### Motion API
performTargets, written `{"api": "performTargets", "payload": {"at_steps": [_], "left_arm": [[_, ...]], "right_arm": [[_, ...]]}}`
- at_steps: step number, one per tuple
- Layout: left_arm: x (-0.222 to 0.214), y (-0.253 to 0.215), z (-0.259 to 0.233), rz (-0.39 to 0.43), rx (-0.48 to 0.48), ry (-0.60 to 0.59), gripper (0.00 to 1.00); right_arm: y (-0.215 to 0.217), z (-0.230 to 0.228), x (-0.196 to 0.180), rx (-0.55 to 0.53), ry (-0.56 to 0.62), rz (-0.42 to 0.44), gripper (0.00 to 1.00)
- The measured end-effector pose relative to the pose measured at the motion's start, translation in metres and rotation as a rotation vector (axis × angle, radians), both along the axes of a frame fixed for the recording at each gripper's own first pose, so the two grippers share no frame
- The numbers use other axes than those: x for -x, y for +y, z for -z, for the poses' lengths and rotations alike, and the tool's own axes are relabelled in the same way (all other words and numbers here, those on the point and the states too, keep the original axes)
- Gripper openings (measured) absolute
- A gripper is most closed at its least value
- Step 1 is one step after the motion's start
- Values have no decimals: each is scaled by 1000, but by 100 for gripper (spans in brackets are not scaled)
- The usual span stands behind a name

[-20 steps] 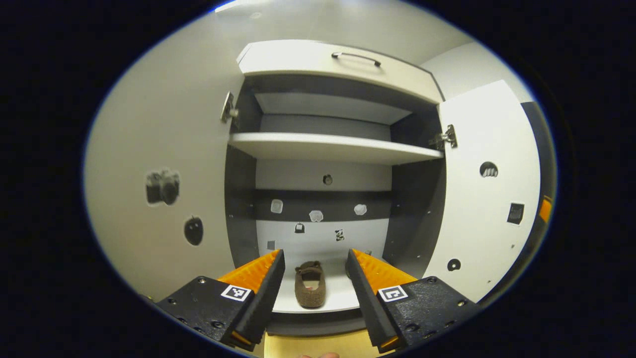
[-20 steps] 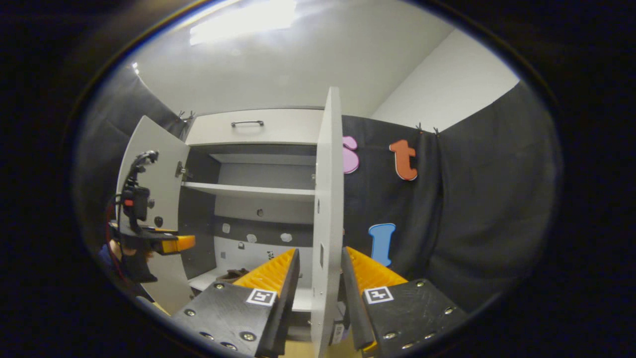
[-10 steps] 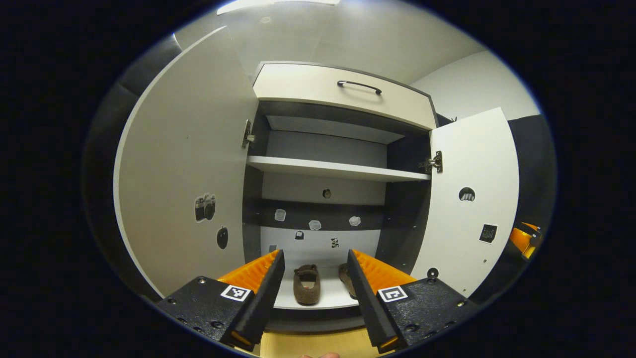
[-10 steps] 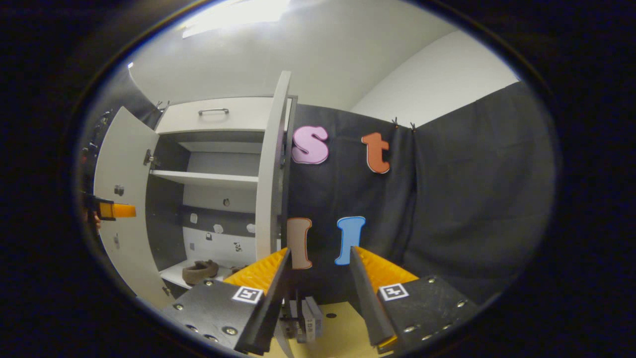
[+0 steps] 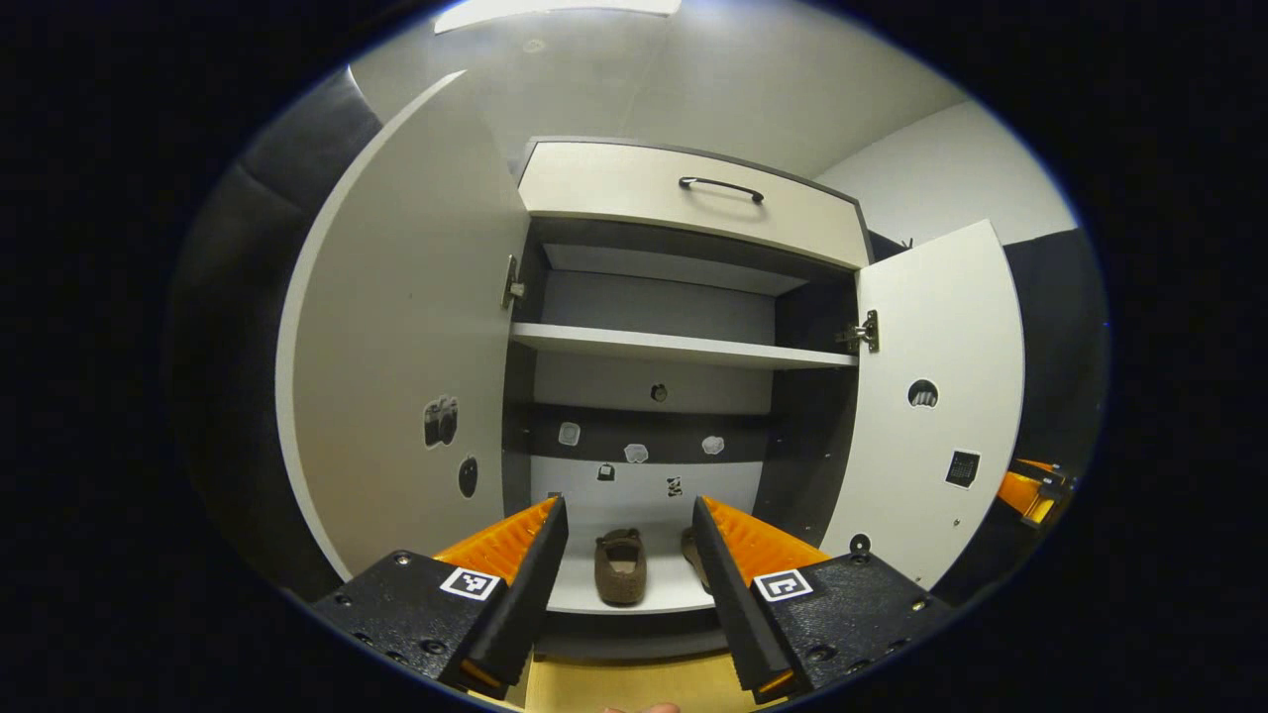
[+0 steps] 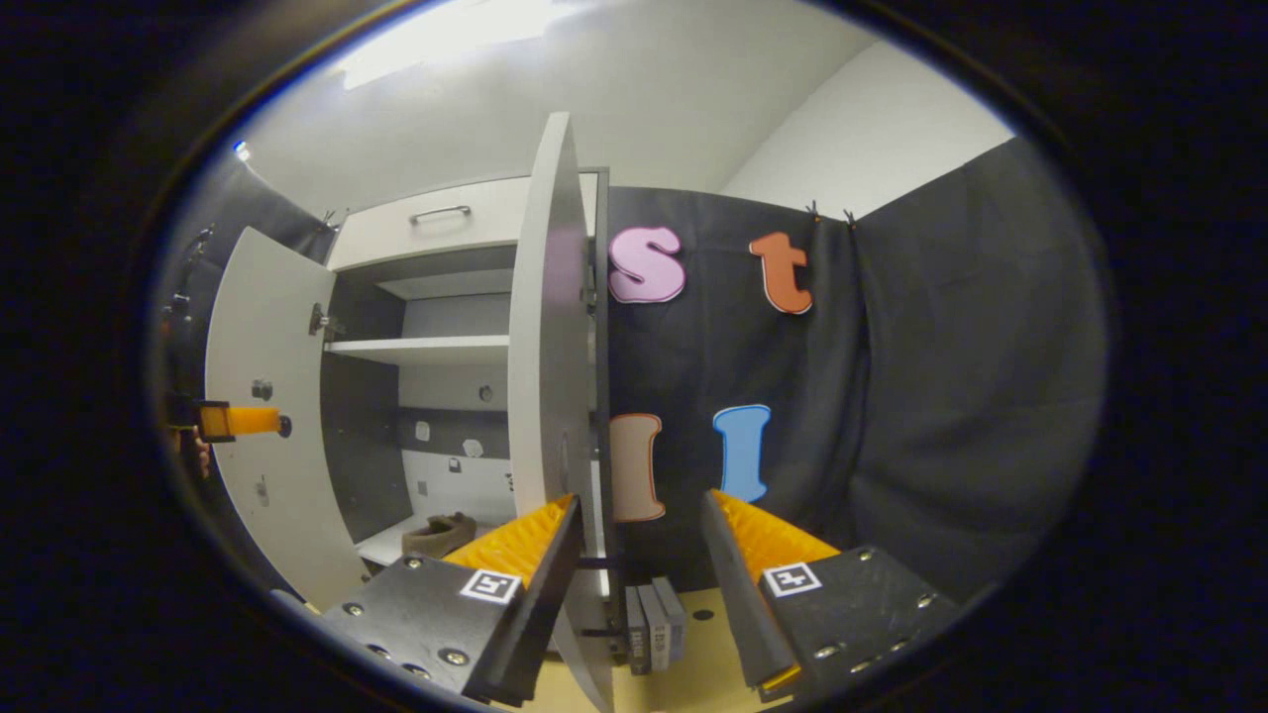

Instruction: Grab one shoe with the right hand and put it into the shoe cabinet, grab the other shoe with the left hand and put it into the shoe cabinet; then close the right door with the right hand and the left door with the left hand.

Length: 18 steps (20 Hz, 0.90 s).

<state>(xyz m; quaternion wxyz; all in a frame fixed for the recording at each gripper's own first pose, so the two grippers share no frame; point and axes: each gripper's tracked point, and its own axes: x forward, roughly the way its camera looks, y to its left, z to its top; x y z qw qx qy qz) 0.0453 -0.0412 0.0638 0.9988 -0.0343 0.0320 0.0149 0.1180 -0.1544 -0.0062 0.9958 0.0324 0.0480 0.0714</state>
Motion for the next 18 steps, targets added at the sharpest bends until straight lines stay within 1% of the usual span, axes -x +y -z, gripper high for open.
{"api": "performTargets", "payload": {"at_steps": [2,3,4,5,6,7,9,12,13,14,15,16,17,18], "left_arm": [[7,2,-7,-7,30,-24,78],[10,2,-10,-9,41,-29,72],[14,2,-12,-11,47,-34,78],[17,3,-15,-12,47,-39,78],[20,6,-18,-18,39,-47,78],[24,8,-21,-28,25,-52,78],[28,9,-15,-54,5,-51,78],[38,17,-18,-80,0,-57,78],[43,20,-20,-91,-7,-59,78],[48,27,-24,-108,-22,-67,78],[53,34,-28,-130,-41,-75,78],[60,42,-30,-152,-58,-75,78],[68,49,-31,-173,-70,-72,78],[78,55,-34,-190,-78,-72,78]], "right_arm": [[14,-1,1,4,-1,-44,74],[19,0,0,-2,1,-76,74],[30,0,1,-11,4,-112,74],[49,0,1,-22,7,-147,70],[61,0,0,-32,9,-180,70],[71,0,0,-41,13,-209,74],[92,1,-5,-32,13,-249,74],[123,3,-13,-13,7,-312,75],[136,3,-15,-22,9,-347,74],[153,6,-15,-39,18,-388,70],[171,9,-14,-57,32,-424,75],[185,12,-17,-65,43,-444,75],[197,16,-21,-63,50,-454,70],[207,20,-26,-56,53,-455,75]]}}
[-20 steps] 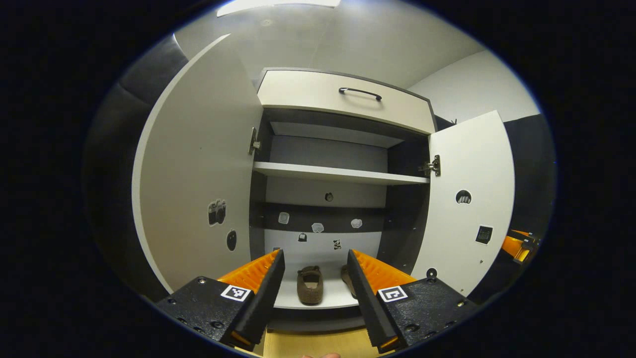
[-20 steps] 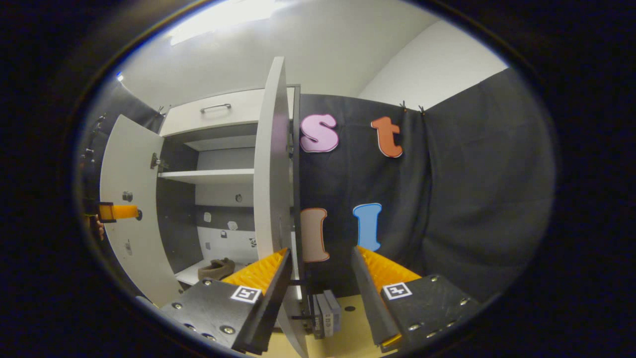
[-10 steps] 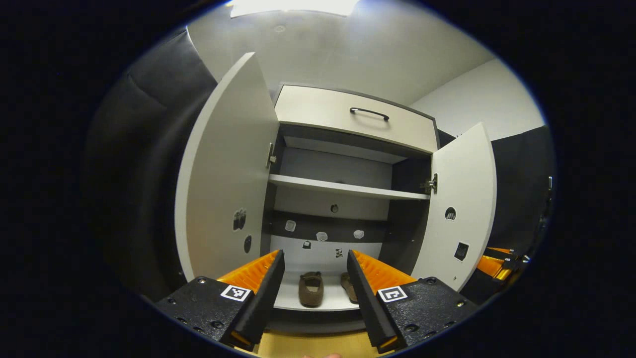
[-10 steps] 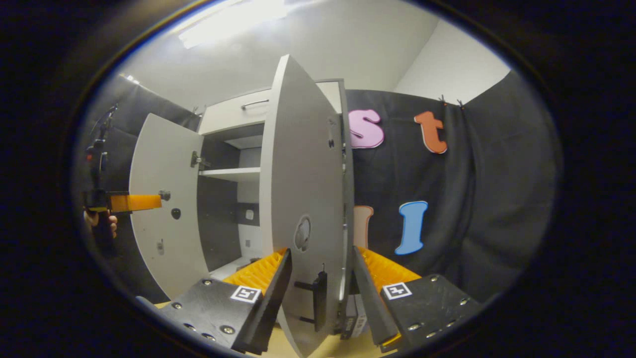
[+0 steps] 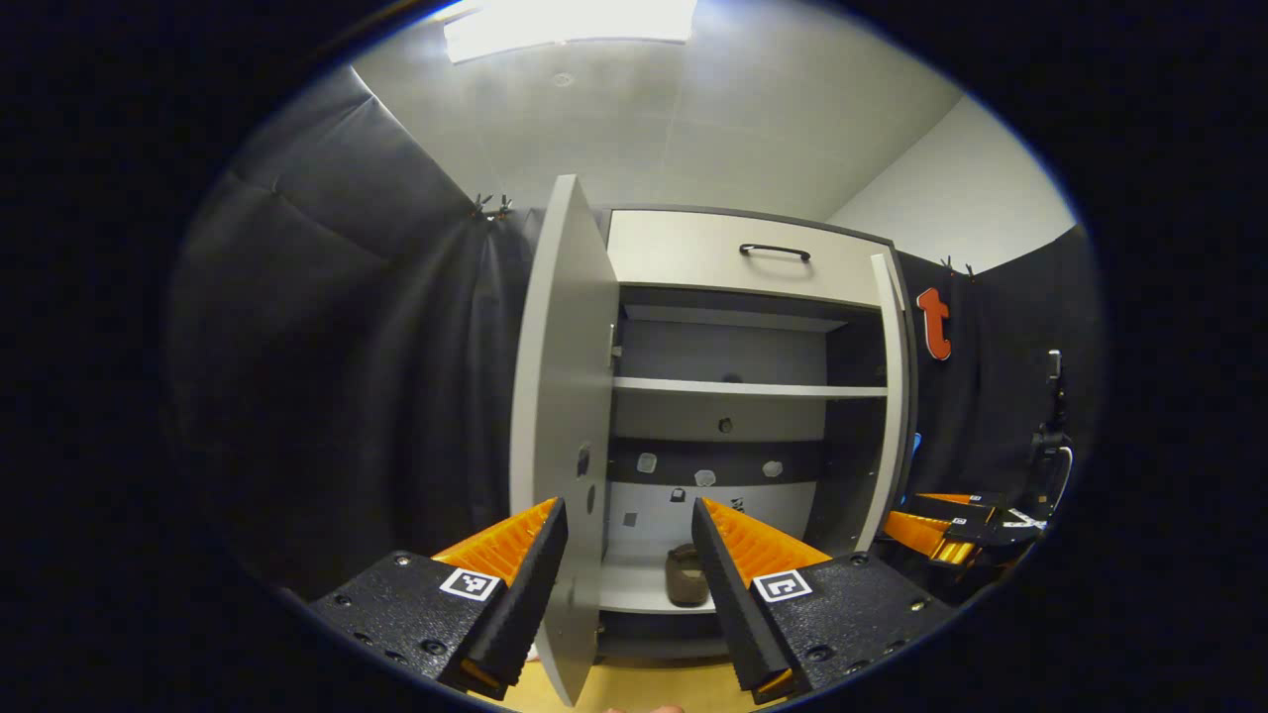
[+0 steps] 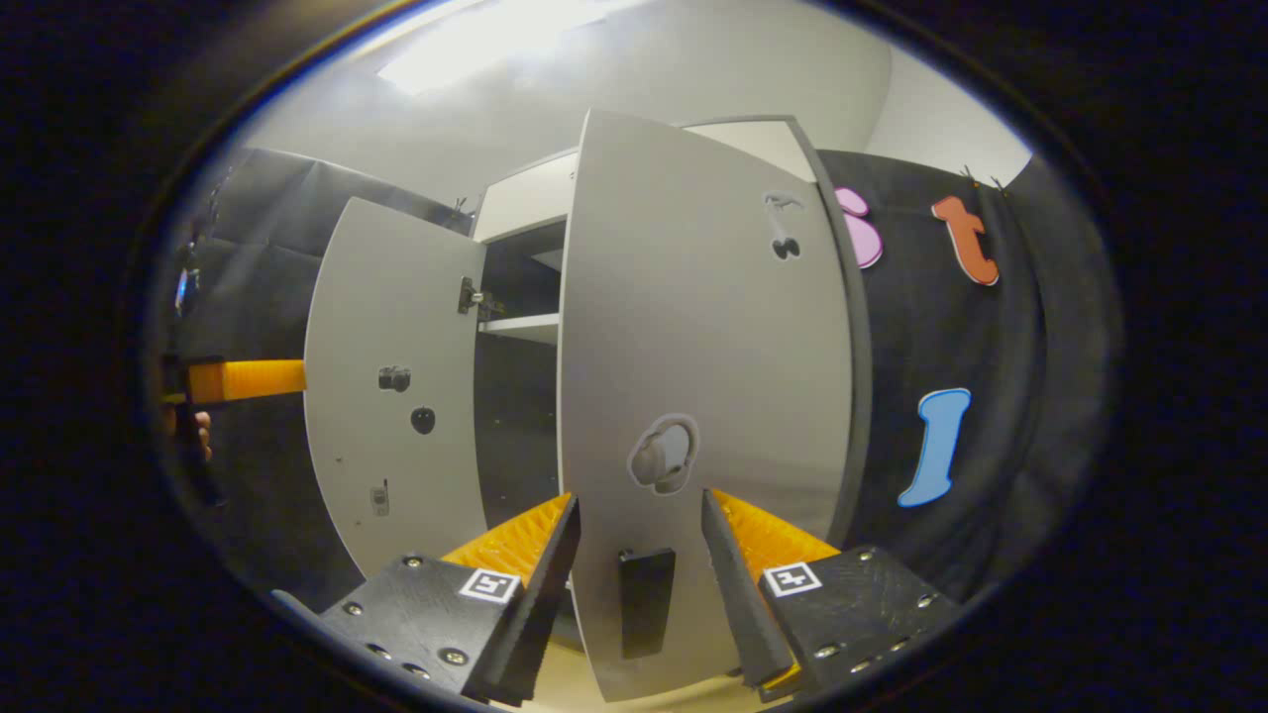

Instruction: Grab one shoe with the right hand and put it into the shoe cabinet, grab the other shoe with the left hand and put it into the shoe cabinet; then close the right door with the right hand and the left door with the left hand.

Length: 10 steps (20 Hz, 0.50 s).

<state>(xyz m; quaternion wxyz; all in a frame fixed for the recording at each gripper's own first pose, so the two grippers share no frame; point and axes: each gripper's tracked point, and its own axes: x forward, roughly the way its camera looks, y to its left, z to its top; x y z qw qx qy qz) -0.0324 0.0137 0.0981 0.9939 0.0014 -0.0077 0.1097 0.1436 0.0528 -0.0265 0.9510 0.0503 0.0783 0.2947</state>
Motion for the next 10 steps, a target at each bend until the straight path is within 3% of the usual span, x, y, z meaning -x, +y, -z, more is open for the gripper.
{"api": "performTargets", "payload": {"at_steps": [4,5,6,10], "left_arm": [[32,38,-15,-77,-28,-6,78],[38,52,-20,-101,-37,-9,78],[44,66,-22,-126,-42,-12,78],[51,107,-16,-164,-10,-2,78]], "right_arm": [[31,11,-8,17,12,8,75],[37,13,-10,22,16,13,70],[39,12,-11,29,11,27,75],[41,2,-5,11,25,60,76]]}}
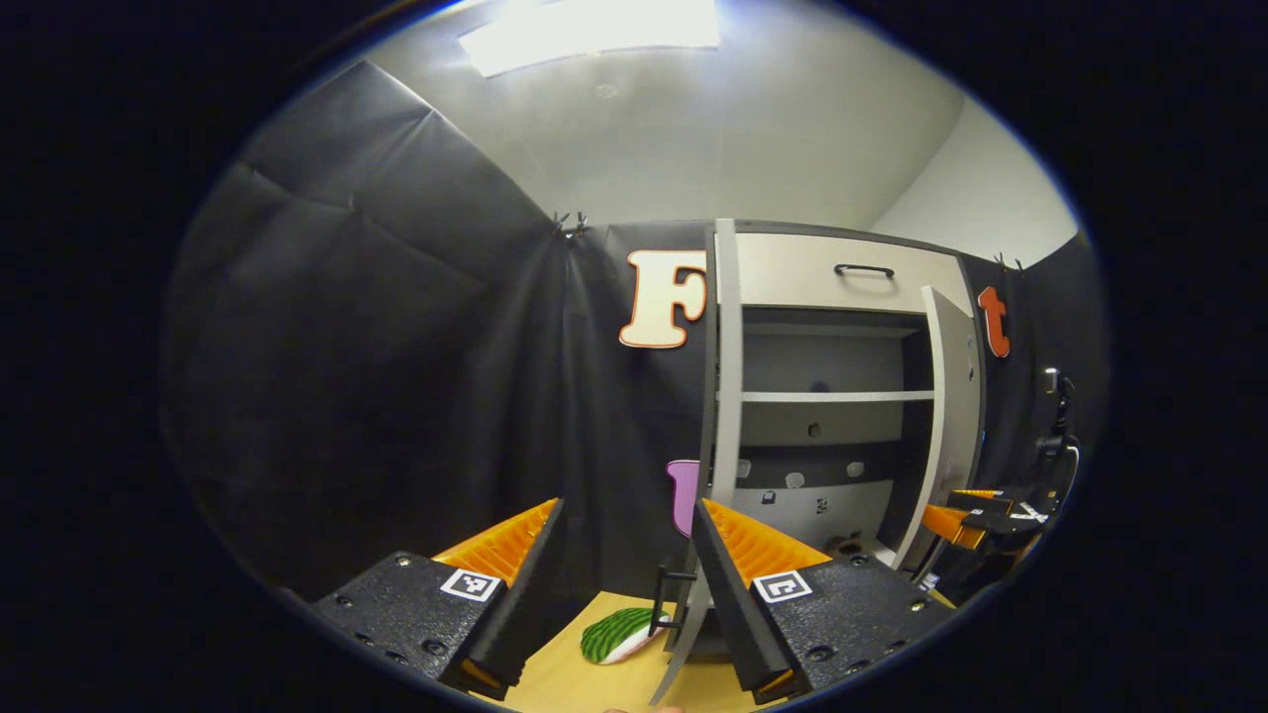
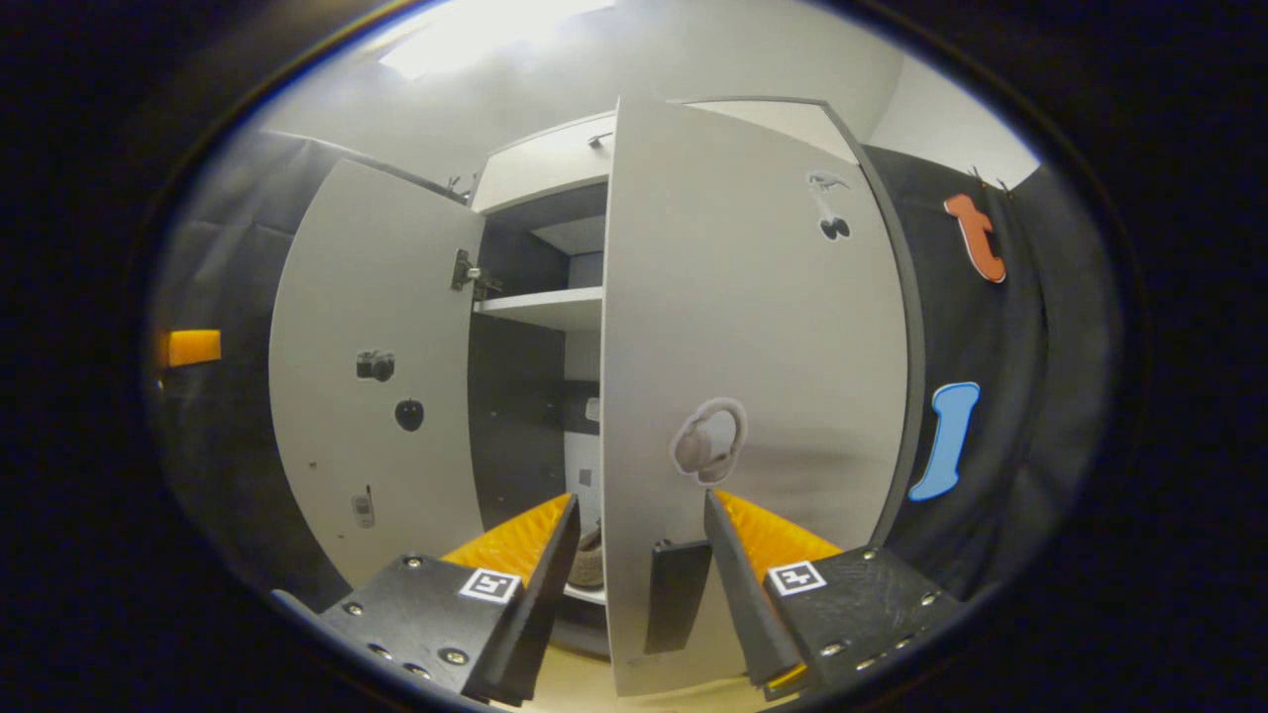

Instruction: Grab one shoe with the right hand and put it into the shoe cabinet, grab the other shoe with the left hand and put it into the shoe cabinet; then close the right door with the right hand and the left door with the left hand.

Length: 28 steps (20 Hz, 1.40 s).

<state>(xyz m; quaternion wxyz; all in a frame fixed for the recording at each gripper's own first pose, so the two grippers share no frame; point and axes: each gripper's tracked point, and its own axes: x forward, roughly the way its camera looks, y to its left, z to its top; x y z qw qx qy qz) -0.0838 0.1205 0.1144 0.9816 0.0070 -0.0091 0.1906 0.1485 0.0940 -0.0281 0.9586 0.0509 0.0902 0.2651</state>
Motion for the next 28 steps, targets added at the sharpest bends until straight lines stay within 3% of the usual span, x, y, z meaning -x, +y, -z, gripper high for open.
{"api": "performTargets", "payload": {"at_steps": [7,8,9,11,15,19,28], "left_arm": [[-40,27,35,156,83,30,78],[-48,27,41,180,99,40,73],[-56,23,46,205,111,47,78],[-71,13,54,246,129,62,73],[-78,2,57,291,140,72,77],[-77,-3,59,318,120,81,77],[-98,-64,60,481,131,74,76]], "right_arm": [[-16,-23,13,-63,28,92,76],[-23,-25,14,-61,24,113,76],[-30,-26,14,-57,22,136,76],[-43,-27,15,-48,19,180,76],[-55,-33,16,-43,-1,224,76],[-53,-34,14,-58,0,226,76],[-39,-25,21,-11,-3,186,76]]}}
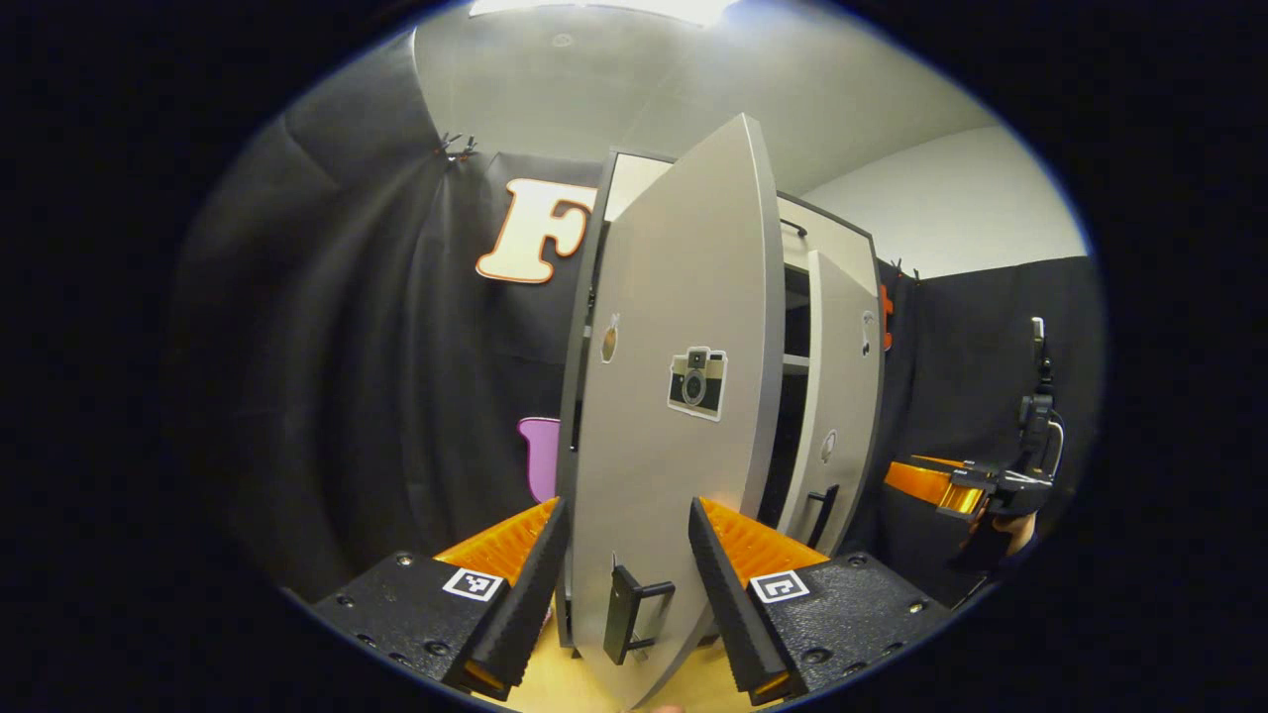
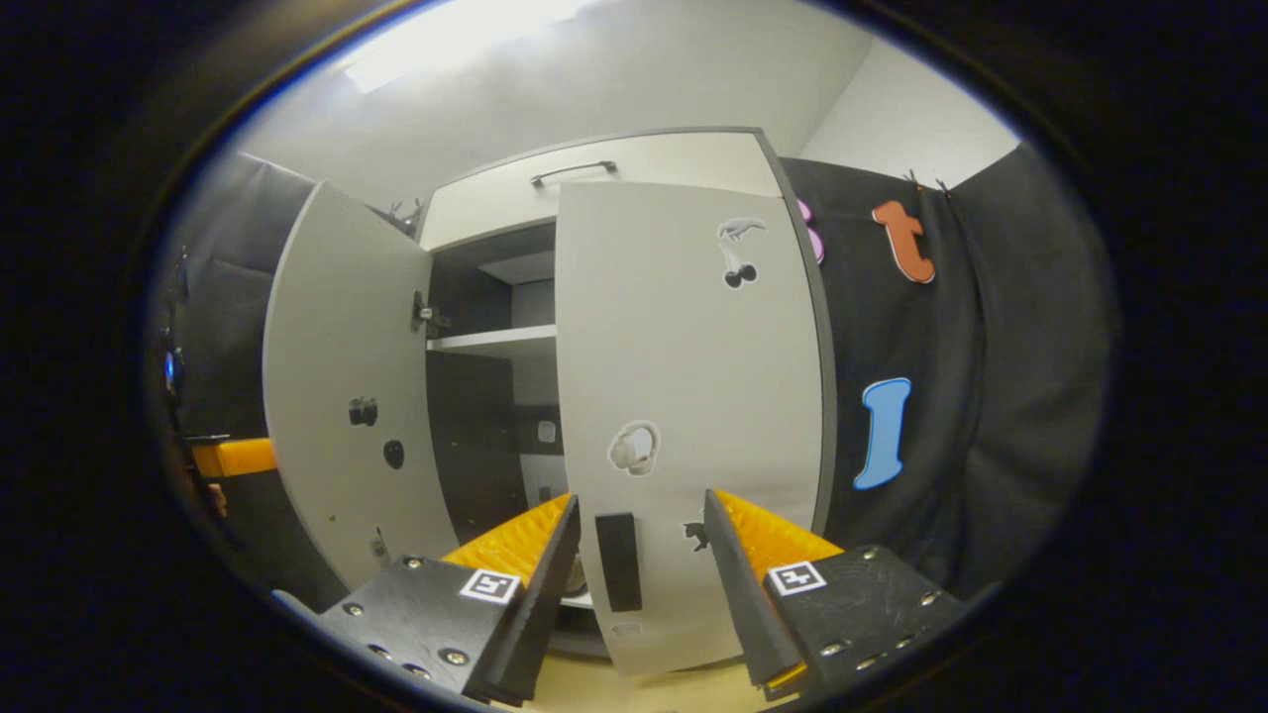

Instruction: Grab one shoe with the right hand and put it into the shoe cabinet, grab the other shoe with the left hand and put it into the shoe cabinet; then close the right door with the right hand and the left door with the left hand.

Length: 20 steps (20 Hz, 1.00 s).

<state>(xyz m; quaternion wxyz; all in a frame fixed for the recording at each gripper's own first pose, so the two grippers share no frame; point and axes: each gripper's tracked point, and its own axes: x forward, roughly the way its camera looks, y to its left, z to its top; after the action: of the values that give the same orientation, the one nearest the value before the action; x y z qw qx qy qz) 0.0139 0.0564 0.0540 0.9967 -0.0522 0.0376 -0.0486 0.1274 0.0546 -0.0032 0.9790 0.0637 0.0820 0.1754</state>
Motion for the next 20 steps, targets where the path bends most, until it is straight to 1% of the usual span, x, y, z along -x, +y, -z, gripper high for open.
{"api": "performTargets", "payload": {"at_steps": [3,6,13,17,20], "left_arm": [[-9,-3,2,4,13,-4,76],[-13,-10,2,25,38,-5,76],[-36,-45,6,106,51,-19,76],[-48,-74,15,181,68,-5,76],[-53,-79,22,183,44,5,76]], "right_arm": [[-1,2,3,16,5,0,76],[-8,2,2,20,7,13,76],[-15,0,0,22,1,40,76],[-22,1,2,17,4,60,76],[-28,1,3,24,3,75,76]]}}
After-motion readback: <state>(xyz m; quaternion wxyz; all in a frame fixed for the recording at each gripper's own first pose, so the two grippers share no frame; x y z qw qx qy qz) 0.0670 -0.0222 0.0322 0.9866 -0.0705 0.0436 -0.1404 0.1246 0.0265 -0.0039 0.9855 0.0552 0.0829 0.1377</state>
